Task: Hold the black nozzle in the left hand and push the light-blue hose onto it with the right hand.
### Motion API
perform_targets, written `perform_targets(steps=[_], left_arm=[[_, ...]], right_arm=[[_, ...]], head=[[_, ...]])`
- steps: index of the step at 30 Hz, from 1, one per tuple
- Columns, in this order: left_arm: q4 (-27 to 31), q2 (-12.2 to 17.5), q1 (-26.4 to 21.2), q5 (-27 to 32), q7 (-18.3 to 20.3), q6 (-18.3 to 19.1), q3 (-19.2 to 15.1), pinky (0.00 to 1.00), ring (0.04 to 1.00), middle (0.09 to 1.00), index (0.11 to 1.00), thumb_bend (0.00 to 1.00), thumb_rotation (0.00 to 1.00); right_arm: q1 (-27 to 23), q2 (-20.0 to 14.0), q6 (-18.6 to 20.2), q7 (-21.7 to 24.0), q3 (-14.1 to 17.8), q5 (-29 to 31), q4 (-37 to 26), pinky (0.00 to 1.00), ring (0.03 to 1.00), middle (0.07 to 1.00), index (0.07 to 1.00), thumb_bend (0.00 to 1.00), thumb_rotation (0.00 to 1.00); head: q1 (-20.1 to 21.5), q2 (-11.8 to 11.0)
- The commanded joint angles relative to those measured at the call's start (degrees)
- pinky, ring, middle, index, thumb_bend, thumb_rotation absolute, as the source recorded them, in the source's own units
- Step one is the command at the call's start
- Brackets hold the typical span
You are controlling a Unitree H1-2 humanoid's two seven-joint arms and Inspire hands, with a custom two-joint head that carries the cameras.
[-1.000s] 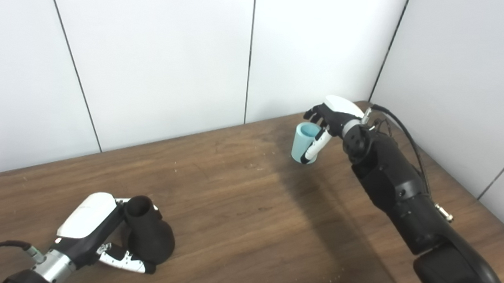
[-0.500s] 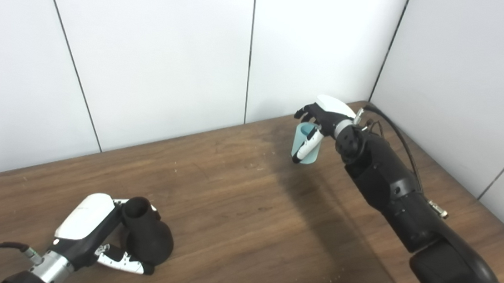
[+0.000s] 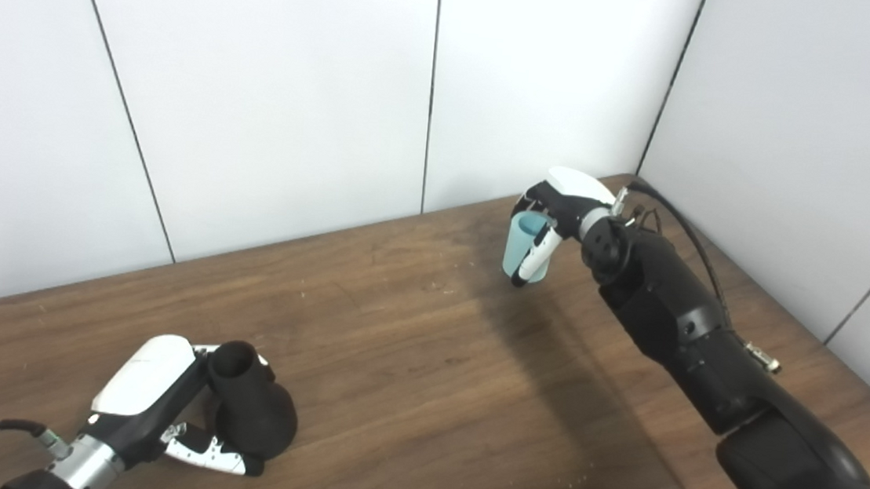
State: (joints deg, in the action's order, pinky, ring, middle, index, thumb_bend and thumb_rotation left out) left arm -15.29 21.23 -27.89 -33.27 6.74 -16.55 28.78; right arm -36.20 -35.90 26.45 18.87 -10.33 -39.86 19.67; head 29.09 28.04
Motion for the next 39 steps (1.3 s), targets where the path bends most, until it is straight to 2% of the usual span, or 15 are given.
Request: perform_targets(steps=[1, 10, 20, 21, 22, 24, 26, 28, 30, 39], left_arm=[[-2.36, 3.93, 3.24, -3.69, 4.86, 1.88, 1.51, 0.48, 0.49, 0.459, 0.495, 0.53, 0.0], [-2.63, 4.05, 3.41, -3.49, 4.65, 1.42, 1.6, 0.48, 0.484, 0.457, 0.497, 0.53, 0.0], [-1.76, 4.23, 3.45, -2.96, 5.68, 1.99, 1.48, 0.46, 0.468, 0.447, 0.5, 0.53, 0.0], [-1.77, 4.24, 3.44, -2.95, 5.71, 2.0, 1.49, 0.47, 0.474, 0.448, 0.5, 0.53, 0.0], [-1.77, 4.25, 3.44, -2.94, 5.72, 2.01, 1.5, 0.47, 0.477, 0.449, 0.5, 0.53, 0.0], [-1.77, 4.26, 3.43, -2.92, 5.74, 2.02, 1.51, 0.47, 0.479, 0.45, 0.499, 0.53, 0.0], [-1.65, 4.19, 3.47, -2.97, 5.76, 2.16, 1.51, 0.47, 0.48, 0.45, 0.499, 0.53, 0.0], [-1.56, 4.06, 3.5, -3.08, 5.75, 2.31, 1.54, 0.47, 0.484, 0.451, 0.499, 0.53, 0.0], [-1.56, 3.97, 3.49, -3.12, 5.73, 2.36, 1.57, 0.48, 0.485, 0.451, 0.499, 0.53, 0.0], [-1.4, 3.96, 3.31, -3.18, 5.98, 2.69, 1.56, 0.47, 0.478, 0.449, 0.499, 0.53, 0.0]], right_arm=[[-2.22, -2.61, 0.36, 0.09, 0.51, -0.83, -0.72, 0.58, 0.684, 0.695, 0.671, 0.8, 0.03], [-1.96, -1.76, 0.43, 0.14, 1.7, -0.44, -0.74, 0.6, 0.684, 0.695, 0.668, 0.78, 0.01], [-0.77, -0.88, -1.35, -5.02, 2.56, 1.75, -0.98, 0.53, 0.582, 0.605, 0.62, 0.75, 0.0], [-0.72, -0.76, -1.52, -5.55, 2.68, 2.0, -0.89, 0.51, 0.561, 0.549, 0.608, 0.66, 0.0], [-0.69, -0.7, -1.63, -5.92, 2.73, 2.18, -0.82, 0.5, 0.55, 0.52, 0.603, 0.61, 0.0], [-0.68, -0.72, -1.66, -6.28, 2.64, 2.45, -0.76, 0.49, 0.54, 0.497, 0.598, 0.57, 0.0], [-0.5, -0.35, -2.63, -7.72, 3.05, 3.11, -0.27, 0.49, 0.539, 0.492, 0.597, 0.56, 0.0], [-0.23, 0.18, -4.14, -9.69, 3.72, 4.07, 0.45, 0.42, 0.454, 0.484, 0.55, 0.53, 0.0], [-0.09, 0.29, -5.09, -10.78, 3.82, 4.6, 0.98, 0.39, 0.425, 0.483, 0.535, 0.52, 0.0], [0.2, -0.31, -6.95, -12.55, 3.6, 6.07, 1.61, 0.36, 0.427, 0.508, 0.483, 0.52, 0.0]], head=[[0.12, 0.16], [0.15, 0.34], [0.03, 0.75], [0.03, 0.75], [0.03, 0.75], [0.03, 0.75], [0.04, 0.92], [0.0, 0.94], [-0.06, 0.94], [-0.8, 1.24]])
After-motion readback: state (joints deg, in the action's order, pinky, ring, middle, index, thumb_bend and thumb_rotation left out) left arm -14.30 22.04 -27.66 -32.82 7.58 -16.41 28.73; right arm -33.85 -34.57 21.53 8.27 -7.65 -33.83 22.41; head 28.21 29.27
